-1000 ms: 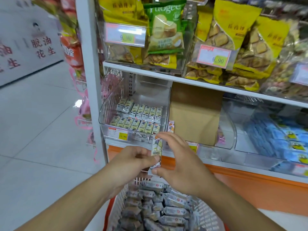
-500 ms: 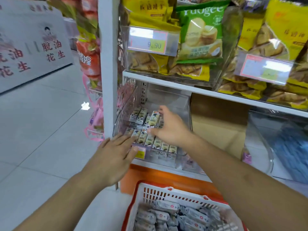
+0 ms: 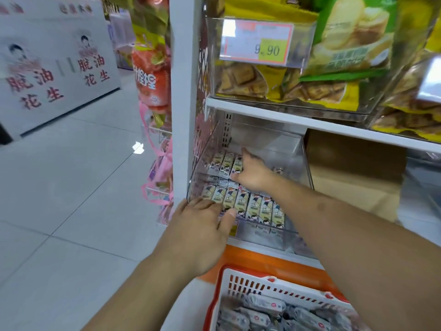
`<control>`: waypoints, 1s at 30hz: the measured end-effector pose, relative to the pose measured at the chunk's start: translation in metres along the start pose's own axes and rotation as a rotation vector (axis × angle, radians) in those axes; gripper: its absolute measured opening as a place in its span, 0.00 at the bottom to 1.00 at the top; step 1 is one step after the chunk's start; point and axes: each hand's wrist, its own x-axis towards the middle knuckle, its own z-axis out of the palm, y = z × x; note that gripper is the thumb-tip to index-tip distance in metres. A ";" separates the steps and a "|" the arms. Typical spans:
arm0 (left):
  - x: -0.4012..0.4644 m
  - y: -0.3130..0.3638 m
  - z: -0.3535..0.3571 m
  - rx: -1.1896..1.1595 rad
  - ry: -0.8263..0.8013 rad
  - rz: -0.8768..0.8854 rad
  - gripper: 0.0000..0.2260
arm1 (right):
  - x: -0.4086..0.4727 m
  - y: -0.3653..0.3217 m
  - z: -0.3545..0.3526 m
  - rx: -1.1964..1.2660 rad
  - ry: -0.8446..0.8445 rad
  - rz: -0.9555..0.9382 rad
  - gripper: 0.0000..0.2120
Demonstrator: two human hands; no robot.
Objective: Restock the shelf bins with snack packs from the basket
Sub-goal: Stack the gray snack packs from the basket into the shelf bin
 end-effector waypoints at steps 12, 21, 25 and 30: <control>-0.034 0.039 -0.006 -0.173 0.219 0.032 0.15 | -0.178 -0.005 -0.046 0.227 0.271 -0.333 0.11; -0.085 0.055 0.104 -0.142 -0.183 -0.045 0.15 | -0.317 0.122 0.012 0.200 0.049 -0.032 0.06; -0.110 0.031 0.172 -0.120 -0.242 -0.256 0.32 | -0.322 0.193 0.049 -0.003 -0.068 0.276 0.05; -0.124 0.018 0.218 -0.137 -0.324 -0.370 0.41 | -0.320 0.247 0.090 -0.004 -0.056 0.467 0.13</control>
